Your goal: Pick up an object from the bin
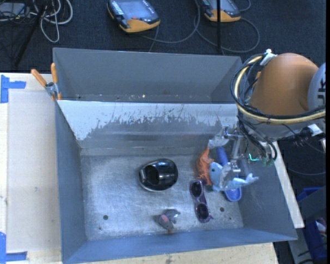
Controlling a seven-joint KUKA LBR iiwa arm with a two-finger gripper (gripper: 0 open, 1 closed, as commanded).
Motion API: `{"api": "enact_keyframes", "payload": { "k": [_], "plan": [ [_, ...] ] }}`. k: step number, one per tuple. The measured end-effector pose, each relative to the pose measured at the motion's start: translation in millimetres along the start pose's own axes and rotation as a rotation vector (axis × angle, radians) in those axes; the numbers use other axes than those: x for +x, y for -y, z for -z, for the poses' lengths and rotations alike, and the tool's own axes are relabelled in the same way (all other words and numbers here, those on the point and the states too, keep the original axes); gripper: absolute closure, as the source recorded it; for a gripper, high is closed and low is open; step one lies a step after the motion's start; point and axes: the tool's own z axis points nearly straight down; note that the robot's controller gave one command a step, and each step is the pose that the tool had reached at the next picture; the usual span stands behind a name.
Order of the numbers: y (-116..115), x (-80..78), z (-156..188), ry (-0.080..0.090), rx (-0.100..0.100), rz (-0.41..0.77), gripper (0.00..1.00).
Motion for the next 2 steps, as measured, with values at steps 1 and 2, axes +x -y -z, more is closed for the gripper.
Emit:
{"api": "enact_keyframes", "payload": {
  "k": [1,2],
  "plan": [
    [0,-1.5,4,0.008,0.001,0.002,0.0],
    [-1,-4.1,-68,0.007,0.0,-0.051,1.0]
  ]
}}
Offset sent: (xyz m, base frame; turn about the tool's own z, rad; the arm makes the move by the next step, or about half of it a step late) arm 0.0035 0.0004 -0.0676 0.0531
